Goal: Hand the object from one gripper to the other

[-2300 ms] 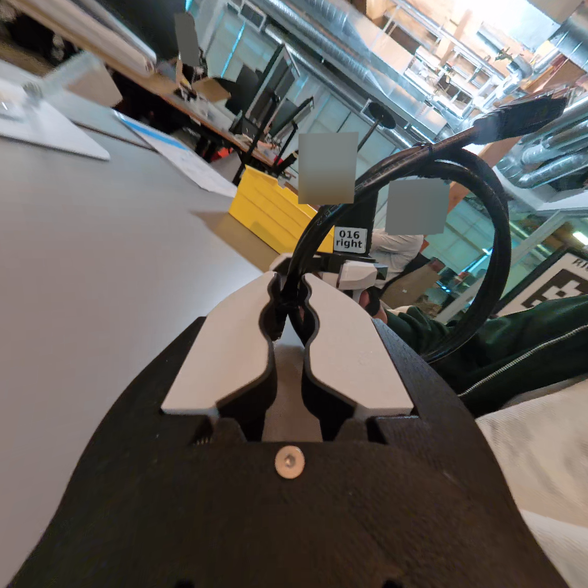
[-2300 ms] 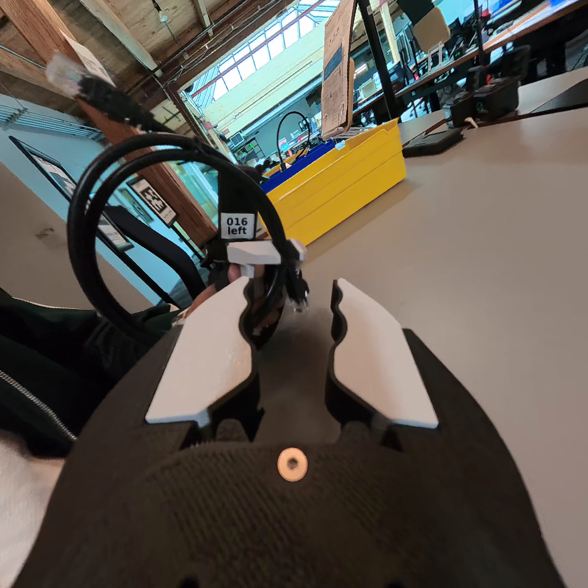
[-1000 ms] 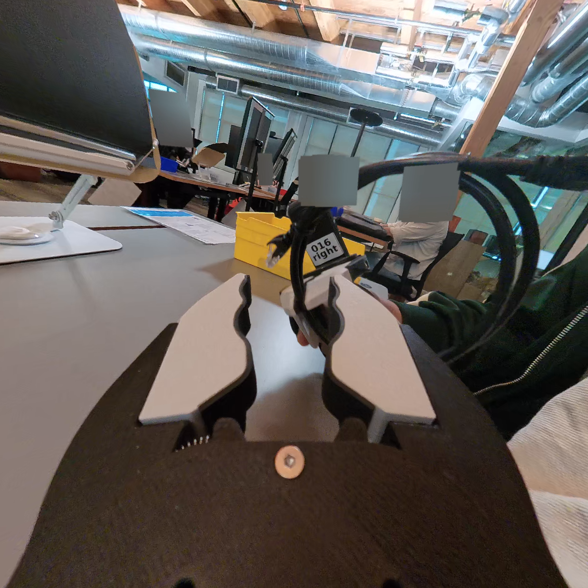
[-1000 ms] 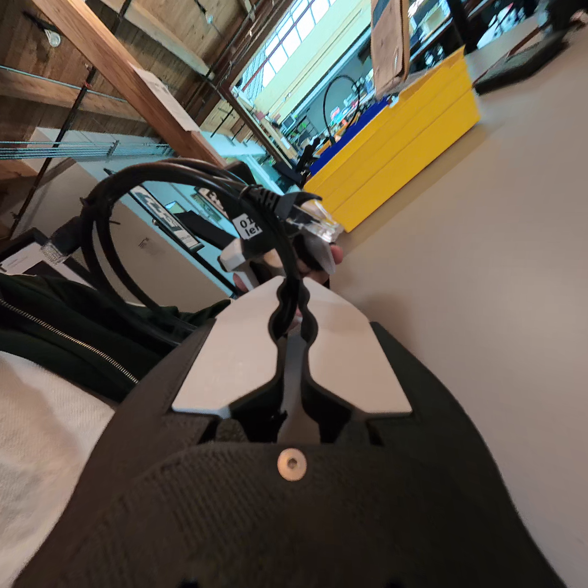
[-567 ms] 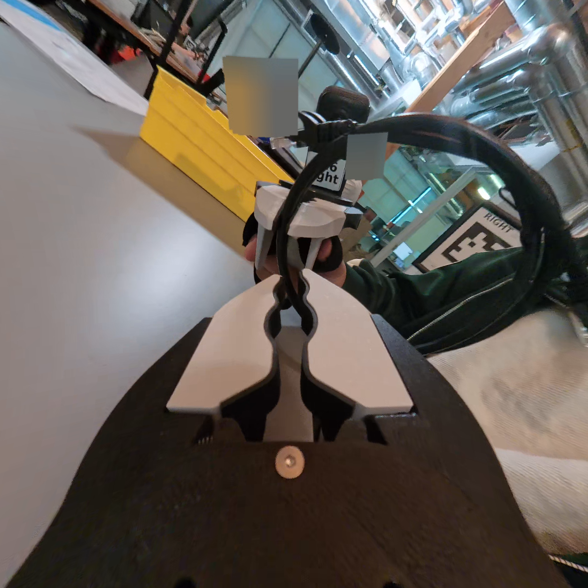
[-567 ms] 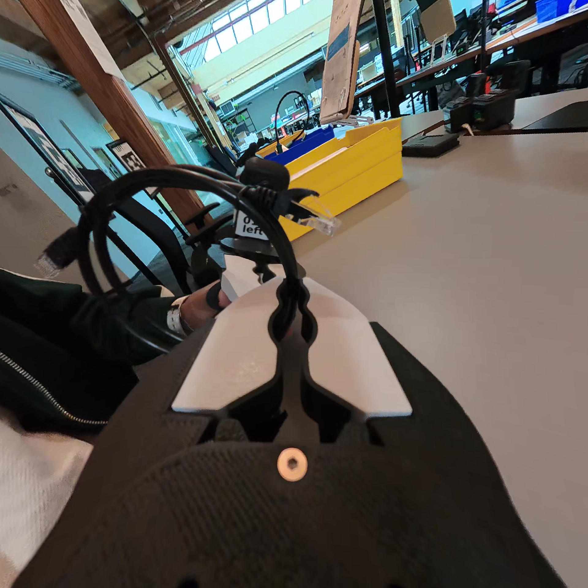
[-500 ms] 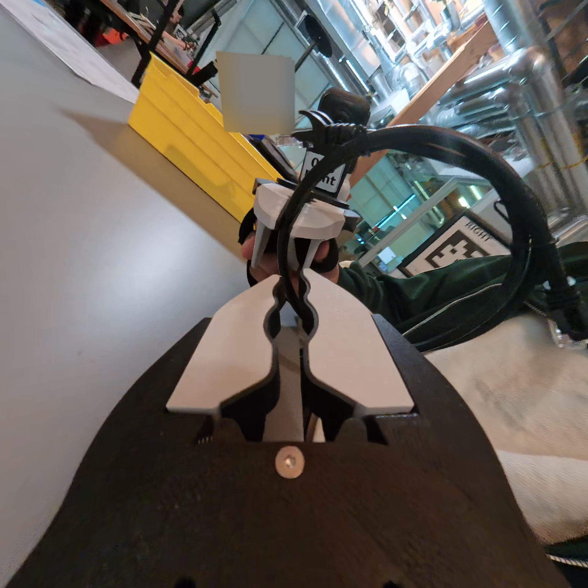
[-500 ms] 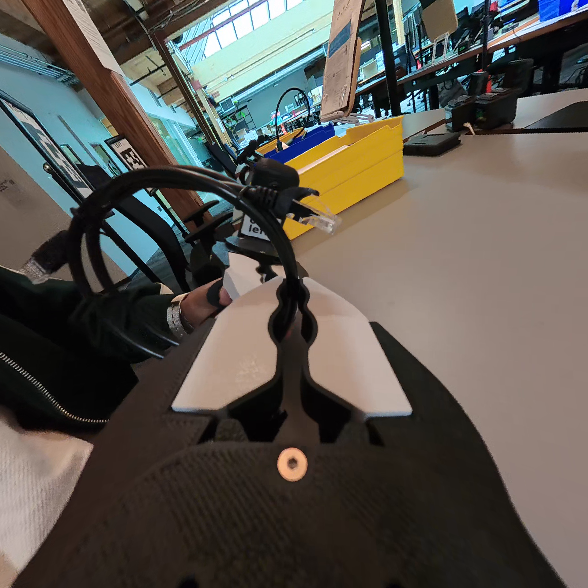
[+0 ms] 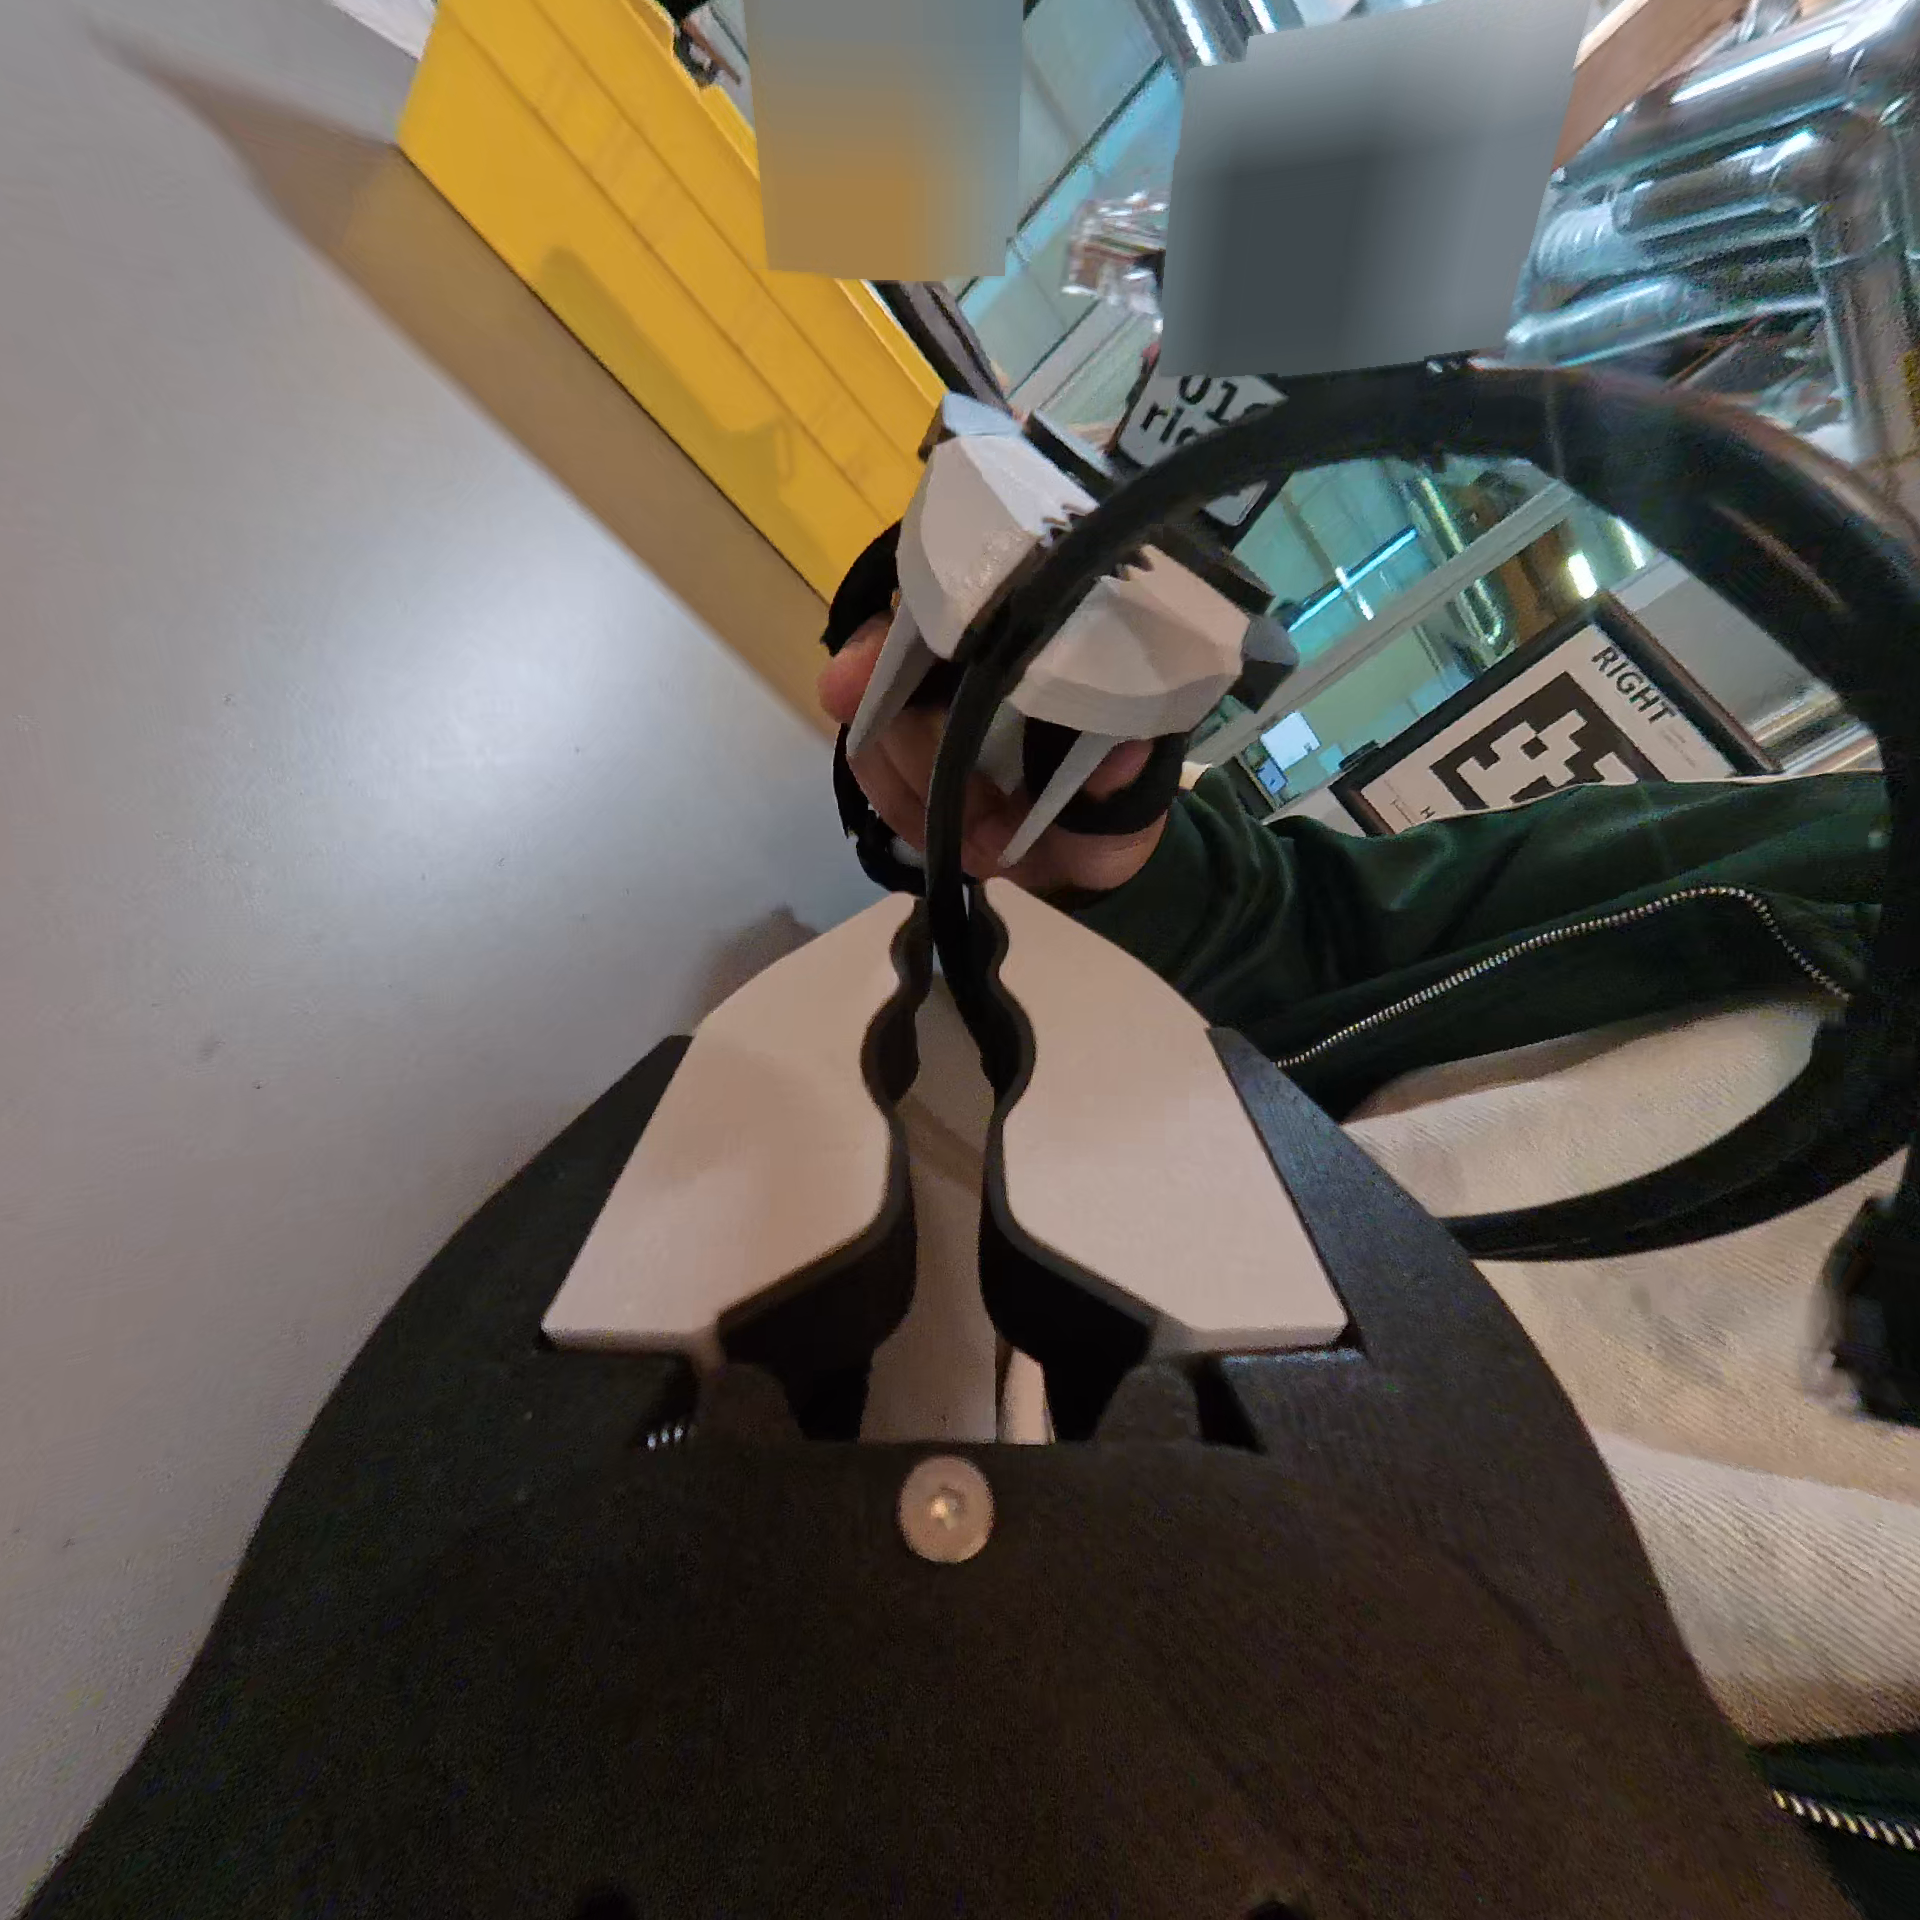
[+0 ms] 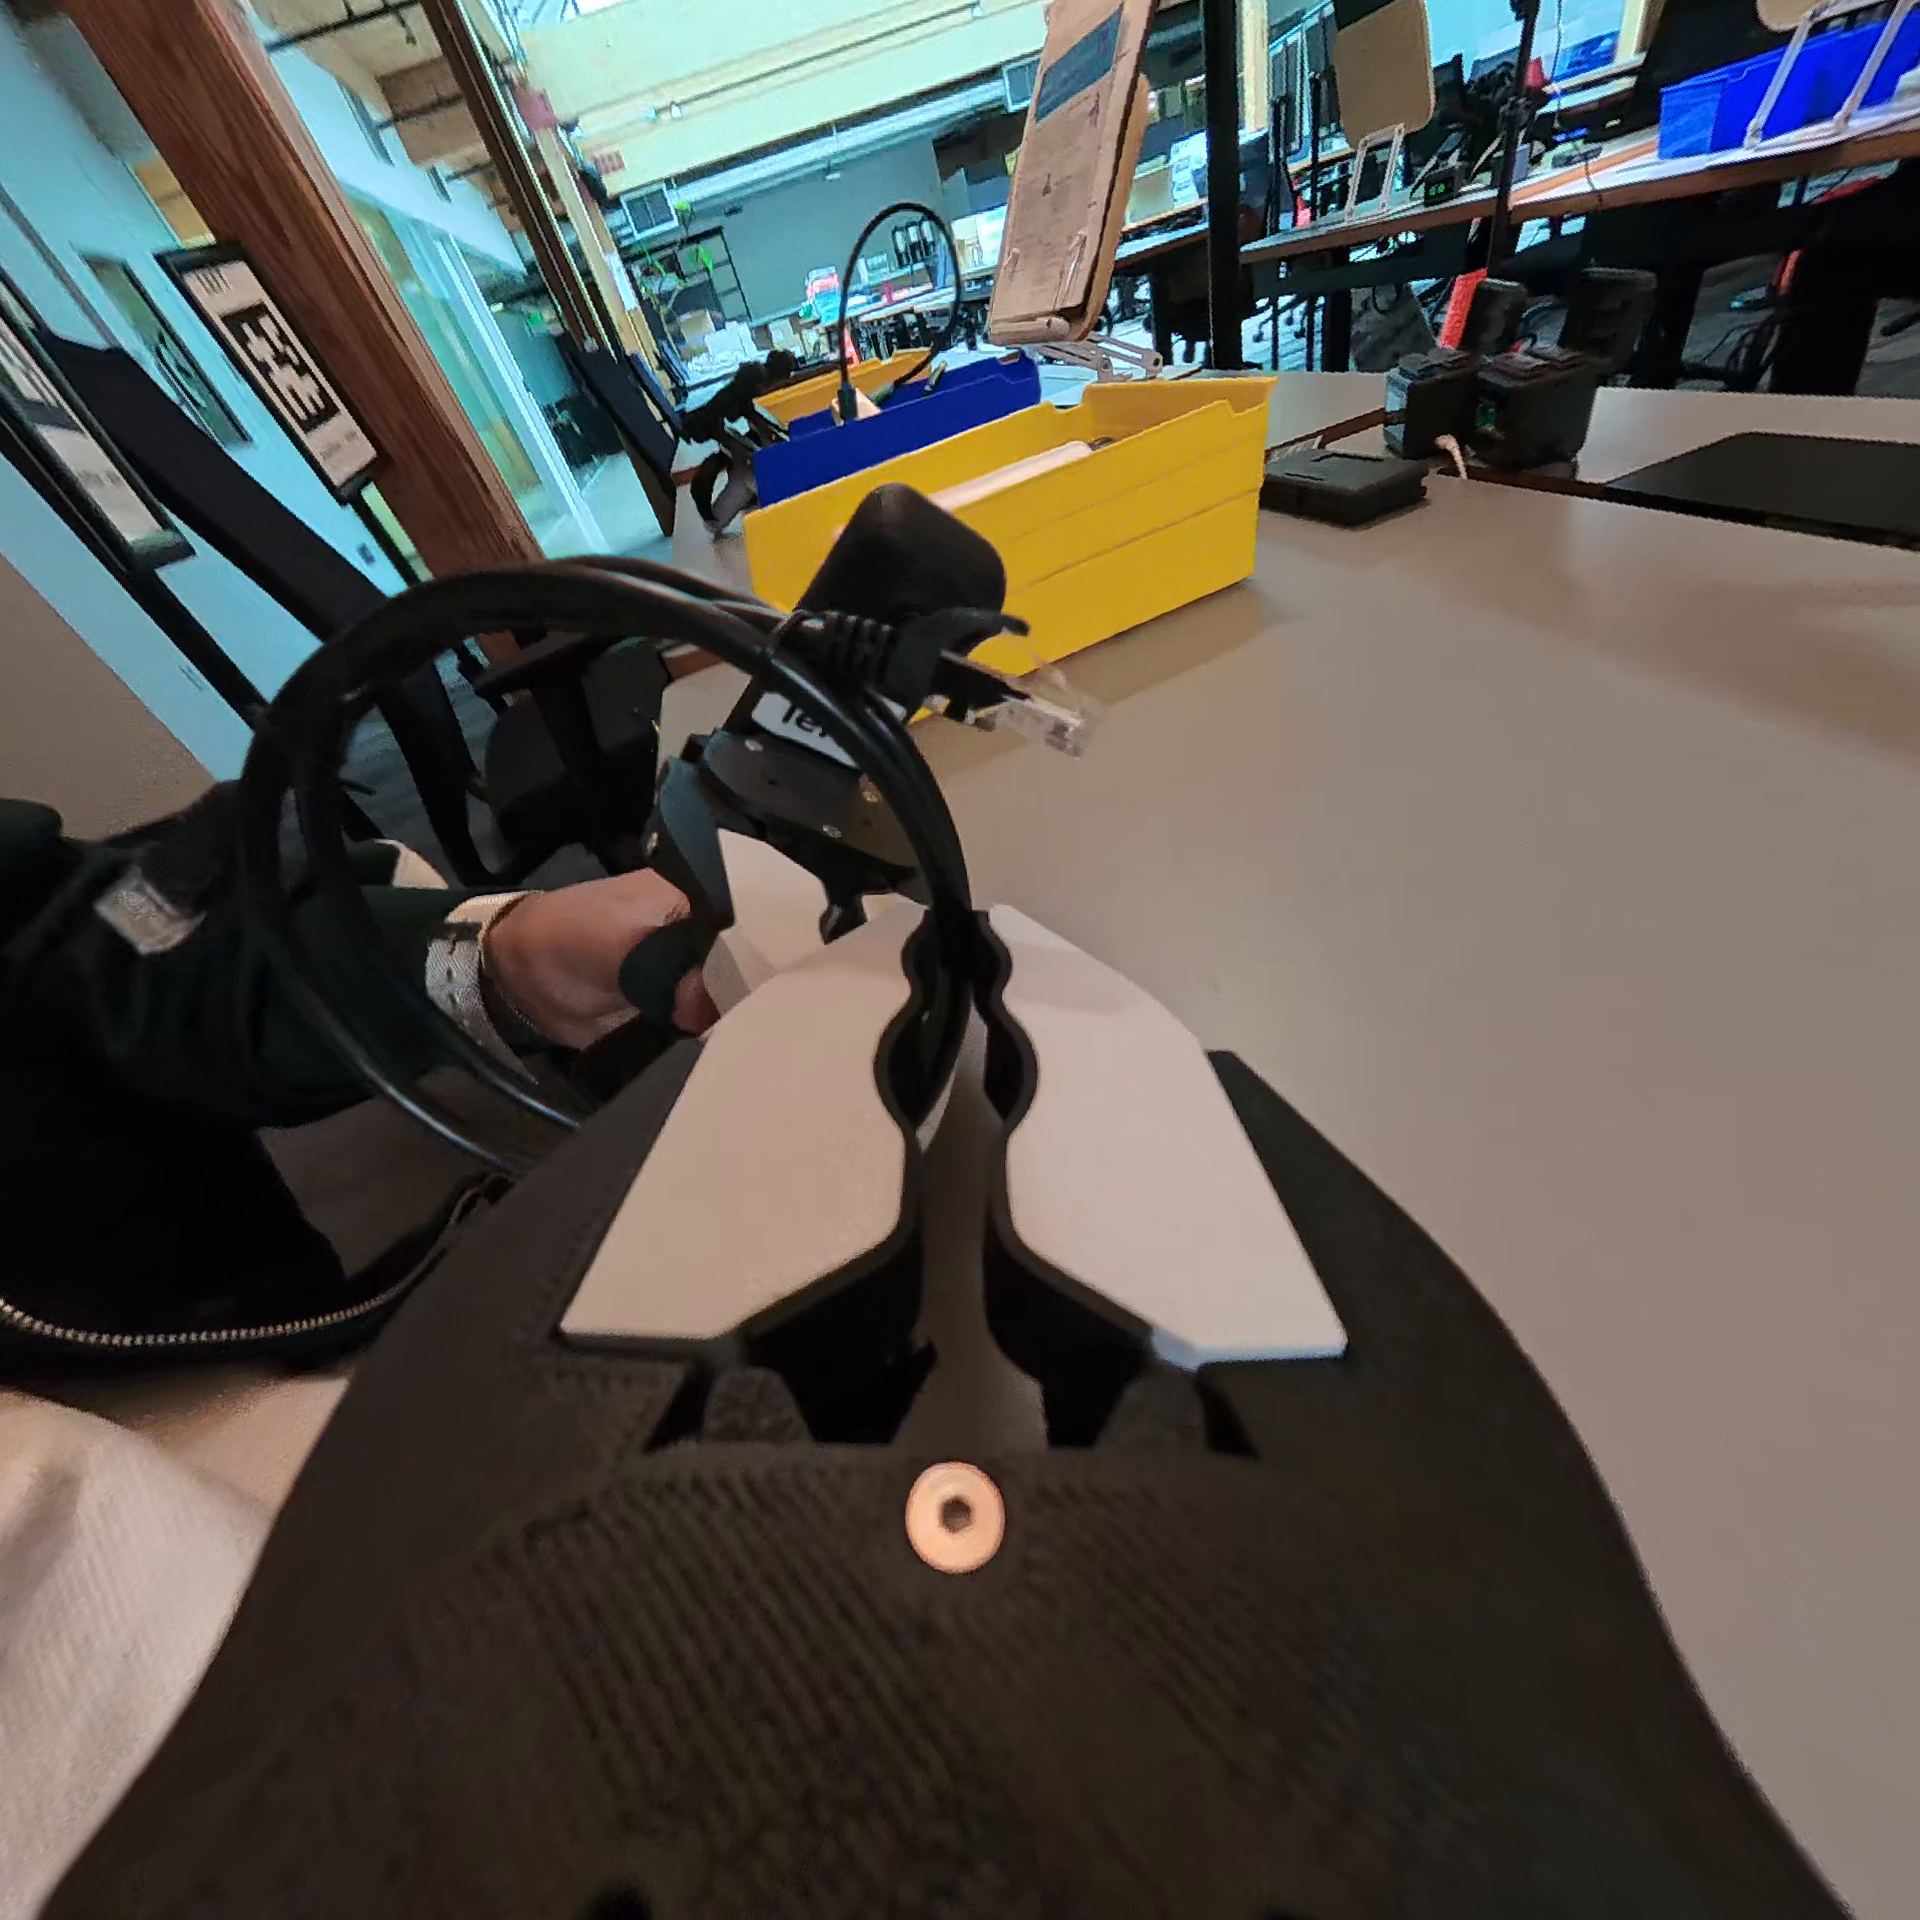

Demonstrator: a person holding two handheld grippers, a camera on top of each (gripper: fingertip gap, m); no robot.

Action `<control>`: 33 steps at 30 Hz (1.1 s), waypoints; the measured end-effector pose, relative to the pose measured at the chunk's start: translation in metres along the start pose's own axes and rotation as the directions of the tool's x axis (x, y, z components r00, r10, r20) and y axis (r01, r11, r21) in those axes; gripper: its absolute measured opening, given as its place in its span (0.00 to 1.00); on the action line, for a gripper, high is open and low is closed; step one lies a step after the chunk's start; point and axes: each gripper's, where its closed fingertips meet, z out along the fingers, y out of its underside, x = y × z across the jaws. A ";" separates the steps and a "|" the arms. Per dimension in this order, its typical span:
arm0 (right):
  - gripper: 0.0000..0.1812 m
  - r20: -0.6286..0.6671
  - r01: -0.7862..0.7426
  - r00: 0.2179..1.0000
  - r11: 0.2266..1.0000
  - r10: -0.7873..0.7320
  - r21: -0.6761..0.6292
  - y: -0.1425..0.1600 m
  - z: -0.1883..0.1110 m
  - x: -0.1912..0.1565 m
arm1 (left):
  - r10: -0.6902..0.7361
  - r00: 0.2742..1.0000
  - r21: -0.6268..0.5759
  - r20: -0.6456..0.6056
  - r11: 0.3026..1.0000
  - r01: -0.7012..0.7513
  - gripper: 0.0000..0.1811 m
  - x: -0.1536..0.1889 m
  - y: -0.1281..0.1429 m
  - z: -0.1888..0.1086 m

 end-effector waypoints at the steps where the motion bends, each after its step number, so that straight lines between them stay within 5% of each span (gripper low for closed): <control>1: 0.04 0.004 0.011 1.000 1.000 -0.011 -0.001 0.001 0.001 -0.002 | 0.005 1.000 -0.013 0.016 1.000 -0.004 0.04 -0.002 0.001 0.000; 13: 0.18 0.028 -0.030 0.999 0.996 0.028 0.089 -0.005 0.002 0.002 | 0.036 0.995 0.139 0.096 0.989 -0.049 0.04 -0.007 -0.024 -0.021; 17: 0.19 0.034 -0.046 0.999 0.994 0.043 0.097 -0.005 0.002 0.002 | 0.073 0.972 0.173 0.224 0.978 -0.113 0.04 -0.019 -0.033 -0.036; 22: 0.16 0.101 -0.097 0.991 0.991 0.088 0.088 -0.004 0.005 -0.010 | 0.173 0.858 0.108 0.485 0.961 -0.254 0.04 -0.037 -0.039 -0.055; 27: 0.16 0.265 -0.228 0.942 0.972 0.205 0.058 -0.008 0.006 -0.034 | 0.225 0.774 0.035 0.592 0.952 -0.304 0.04 -0.047 -0.042 -0.071; 33: 0.23 0.247 -0.298 0.930 0.952 0.273 0.070 -0.007 0.015 -0.043 | 0.329 0.588 -0.125 0.739 0.925 -0.360 0.04 -0.063 -0.045 -0.100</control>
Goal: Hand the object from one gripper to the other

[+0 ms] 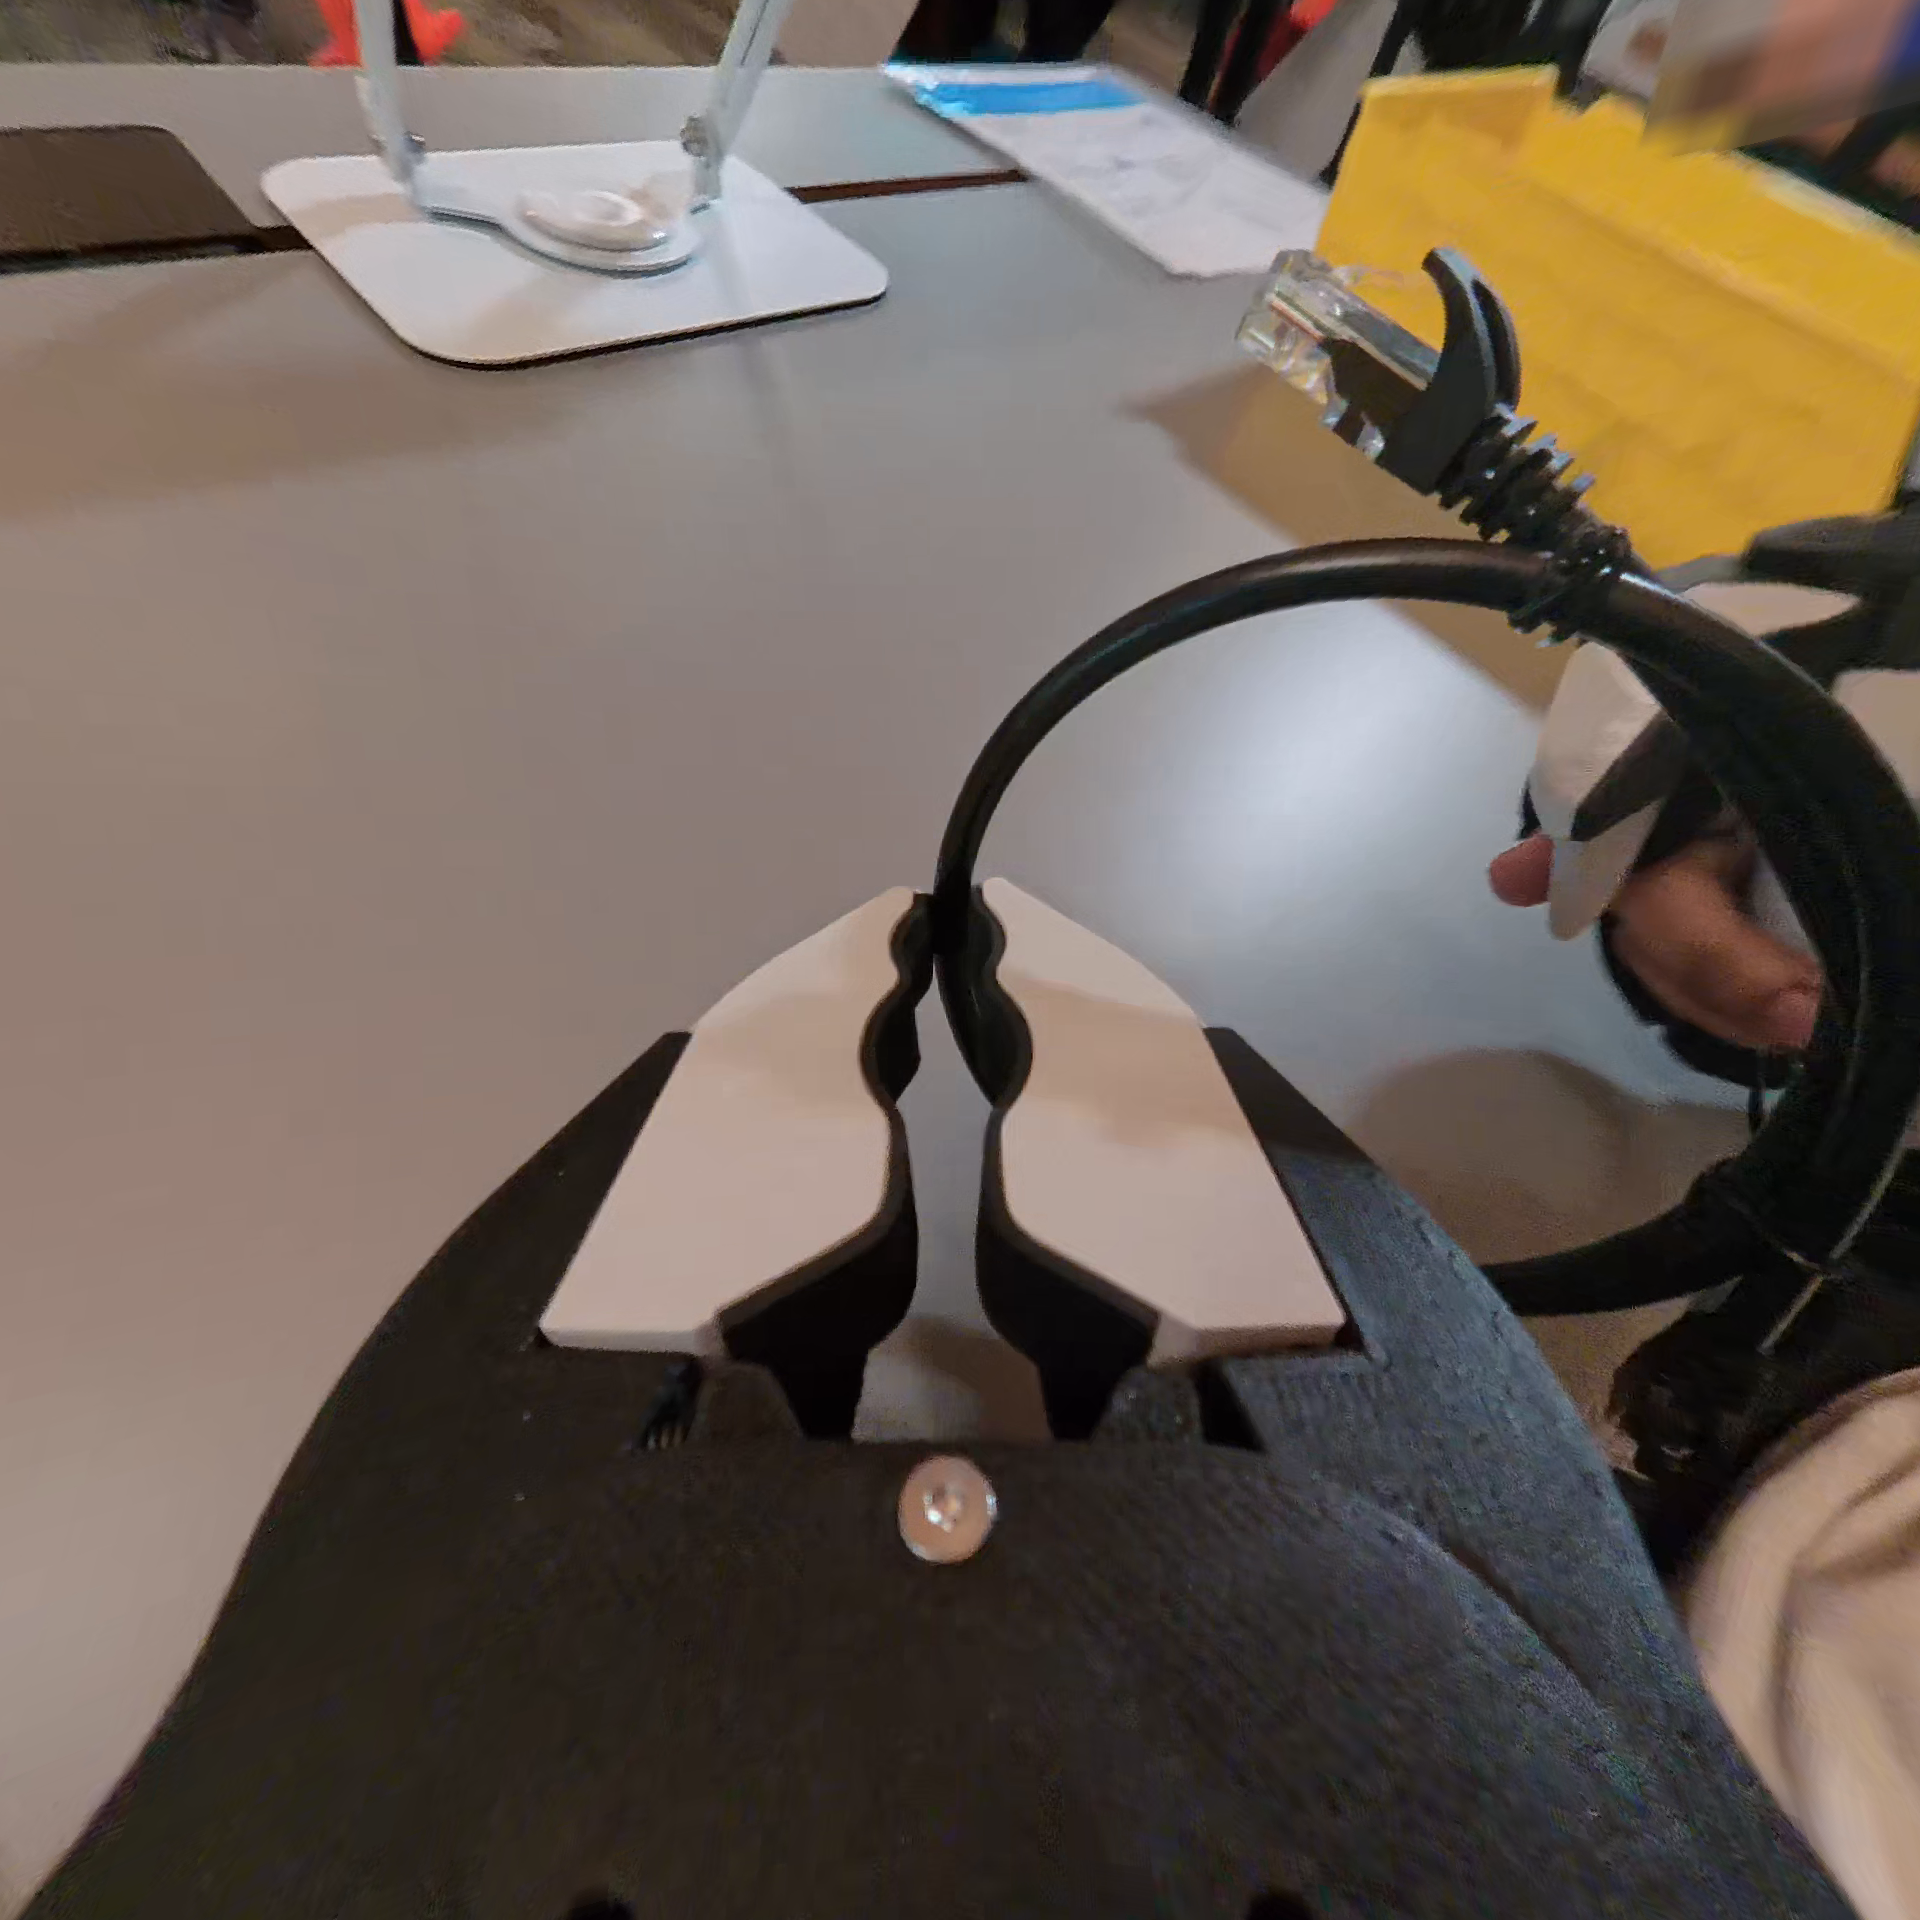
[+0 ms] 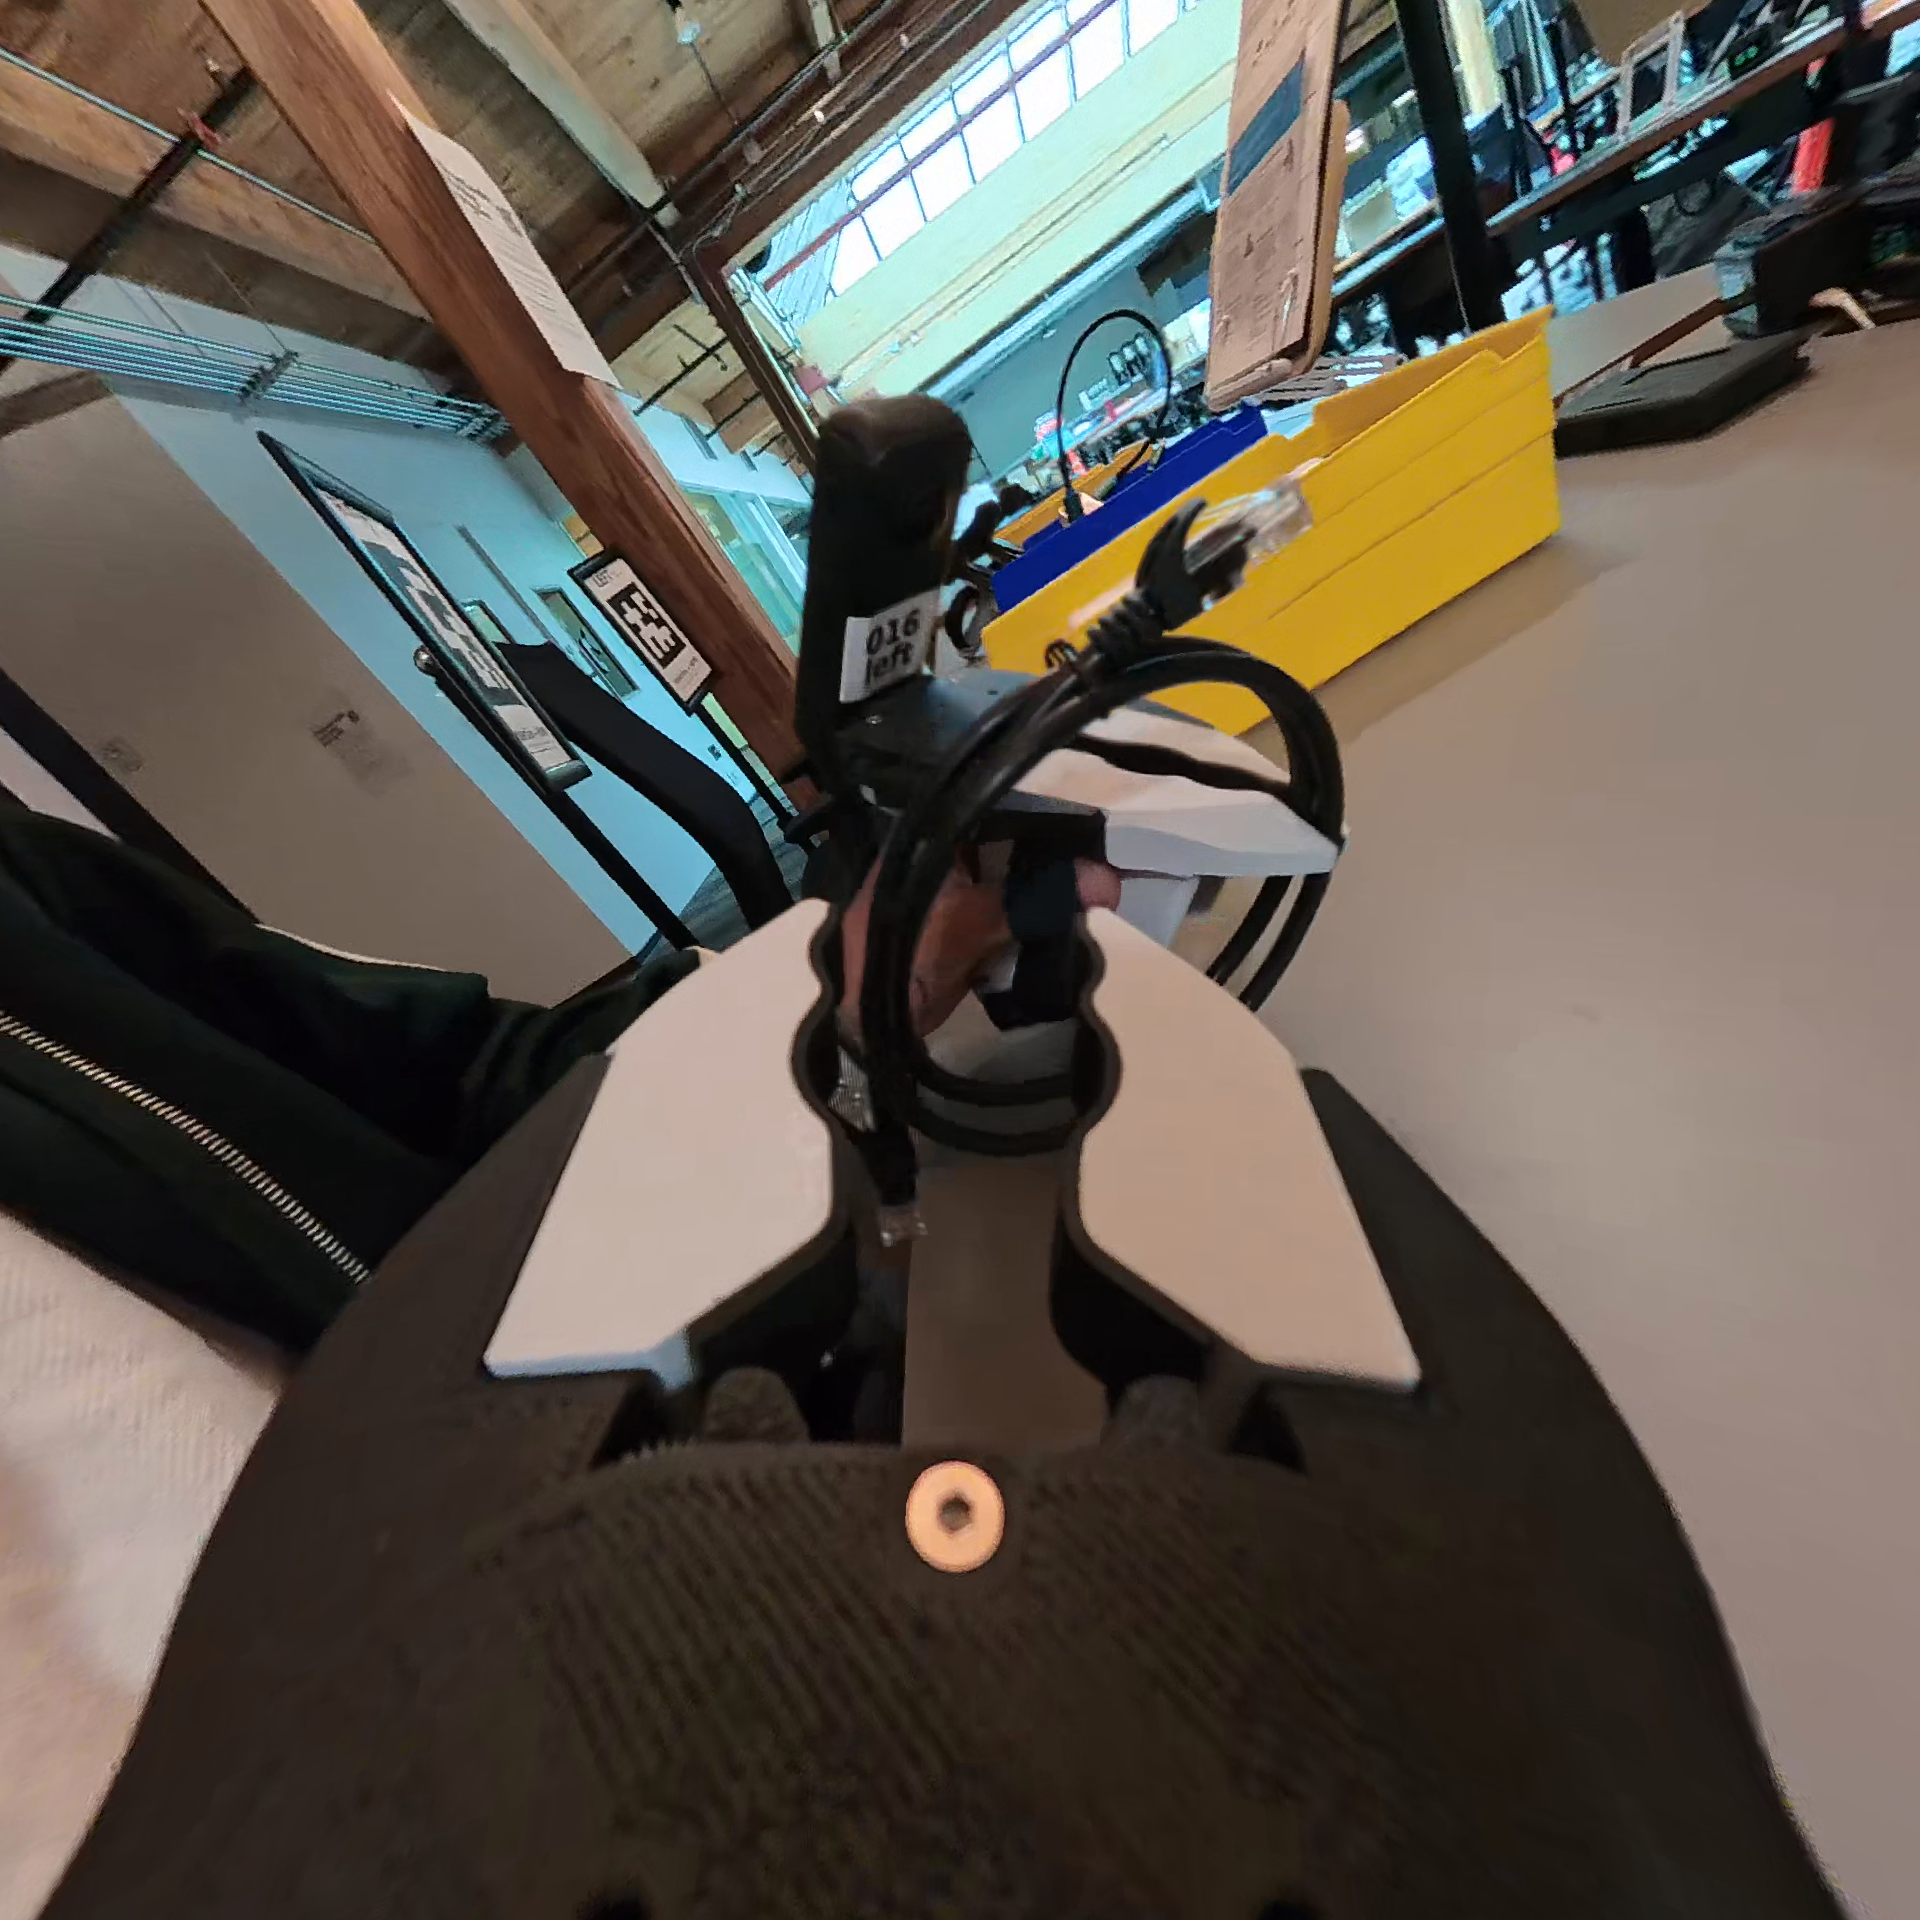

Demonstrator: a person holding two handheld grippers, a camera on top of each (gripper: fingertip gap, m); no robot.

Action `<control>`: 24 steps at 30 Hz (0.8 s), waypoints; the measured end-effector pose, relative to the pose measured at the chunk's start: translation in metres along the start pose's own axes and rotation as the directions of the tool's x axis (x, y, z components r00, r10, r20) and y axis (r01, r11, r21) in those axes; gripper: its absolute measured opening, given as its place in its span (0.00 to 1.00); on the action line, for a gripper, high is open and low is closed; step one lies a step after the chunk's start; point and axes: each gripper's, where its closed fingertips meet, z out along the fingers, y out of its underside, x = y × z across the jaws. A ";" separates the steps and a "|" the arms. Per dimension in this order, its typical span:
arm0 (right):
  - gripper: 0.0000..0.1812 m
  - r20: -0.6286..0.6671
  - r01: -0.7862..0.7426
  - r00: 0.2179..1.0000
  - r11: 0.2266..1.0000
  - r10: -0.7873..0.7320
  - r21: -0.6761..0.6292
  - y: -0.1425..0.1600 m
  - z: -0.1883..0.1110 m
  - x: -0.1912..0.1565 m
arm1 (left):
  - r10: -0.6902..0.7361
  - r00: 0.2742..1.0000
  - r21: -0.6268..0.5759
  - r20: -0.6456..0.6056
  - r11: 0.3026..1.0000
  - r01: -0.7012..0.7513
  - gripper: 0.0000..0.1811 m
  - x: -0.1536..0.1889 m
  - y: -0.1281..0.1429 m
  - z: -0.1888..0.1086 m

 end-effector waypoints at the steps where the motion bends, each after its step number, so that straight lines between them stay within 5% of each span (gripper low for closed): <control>1: 0.25 -0.020 -0.003 1.000 1.000 0.002 -0.006 0.003 0.003 0.001 | 0.032 0.999 -0.017 0.027 0.999 -0.031 0.04 -0.002 0.001 0.000; 5: 0.27 -0.139 -0.026 0.990 0.998 0.019 -0.053 0.018 0.008 0.015 | 0.128 0.988 -0.078 0.088 0.990 -0.121 0.05 -0.002 0.005 0.001; 8: 0.11 -0.165 -0.053 0.986 0.994 0.036 -0.097 0.025 0.004 0.021 | 0.161 0.981 -0.093 0.106 0.984 -0.152 0.05 -0.002 0.007 0.003; 12: 0.10 -0.196 -0.066 0.980 0.993 0.045 -0.101 0.018 -0.006 0.031 | 0.045 0.999 -0.025 0.026 0.999 -0.045 0.05 0.001 0.002 0.001; 18: 0.06 -0.102 -0.094 0.991 0.992 0.085 -0.088 0.010 -0.006 0.020 | 0.061 0.997 0.111 -0.055 0.992 -0.055 0.07 0.007 -0.007 0.003; 24: 0.06 0.122 -0.139 0.984 0.990 0.133 0.040 -0.020 -0.018 -0.001 | -0.022 0.967 0.283 -0.252 0.954 0.095 0.24 0.021 -0.029 -0.006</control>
